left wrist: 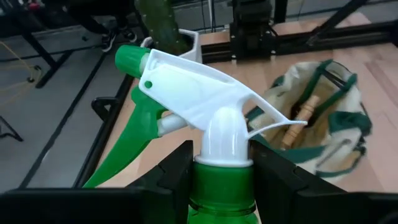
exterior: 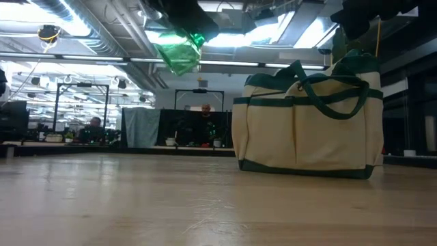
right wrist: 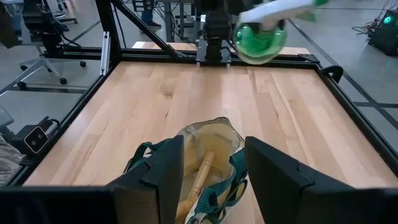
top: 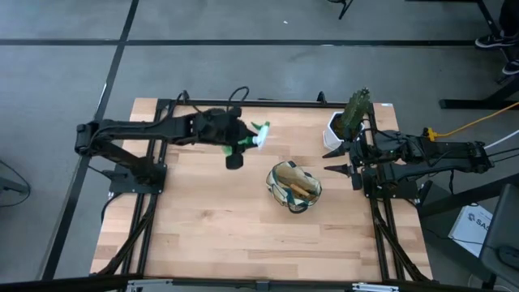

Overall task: Pick & Place Garden tools in Gardening bag
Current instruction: Put the green spray bottle into the light brown gardening bag

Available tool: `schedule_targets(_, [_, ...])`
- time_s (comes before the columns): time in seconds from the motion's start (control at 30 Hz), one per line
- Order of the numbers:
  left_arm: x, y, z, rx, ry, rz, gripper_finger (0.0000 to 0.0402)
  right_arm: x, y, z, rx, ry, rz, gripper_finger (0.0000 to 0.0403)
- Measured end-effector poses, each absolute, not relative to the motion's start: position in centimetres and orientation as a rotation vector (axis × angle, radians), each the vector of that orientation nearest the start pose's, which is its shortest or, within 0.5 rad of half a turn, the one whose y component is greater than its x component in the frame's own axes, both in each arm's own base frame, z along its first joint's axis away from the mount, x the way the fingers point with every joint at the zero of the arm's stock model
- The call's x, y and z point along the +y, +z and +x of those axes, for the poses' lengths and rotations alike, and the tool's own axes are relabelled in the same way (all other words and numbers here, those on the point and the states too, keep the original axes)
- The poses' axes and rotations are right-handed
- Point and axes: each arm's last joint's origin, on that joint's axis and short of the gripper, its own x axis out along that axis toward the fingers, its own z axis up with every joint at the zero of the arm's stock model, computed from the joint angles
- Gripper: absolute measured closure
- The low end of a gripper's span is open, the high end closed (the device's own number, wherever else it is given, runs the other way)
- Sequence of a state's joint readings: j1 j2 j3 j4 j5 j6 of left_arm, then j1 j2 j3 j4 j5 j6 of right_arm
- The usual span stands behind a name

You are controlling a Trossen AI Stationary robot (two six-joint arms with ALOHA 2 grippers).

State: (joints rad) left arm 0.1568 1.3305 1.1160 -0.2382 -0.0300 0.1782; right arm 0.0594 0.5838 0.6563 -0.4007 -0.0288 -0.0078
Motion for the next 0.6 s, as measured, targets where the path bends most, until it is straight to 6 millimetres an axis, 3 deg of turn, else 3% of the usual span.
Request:
schedule_targets(0.27, [1.1,34.1,27.9,0.418,0.075,0.255,0.0279,0.9,29.5,13.1,0.328,0.089,-0.012,0.0231])
schedule_targets(0.6, [-0.3,35.6,26.5,0.364,0.079,0.312,0.0279,0.9,29.5,13.1,0.328,0.089,-0.012,0.0231])
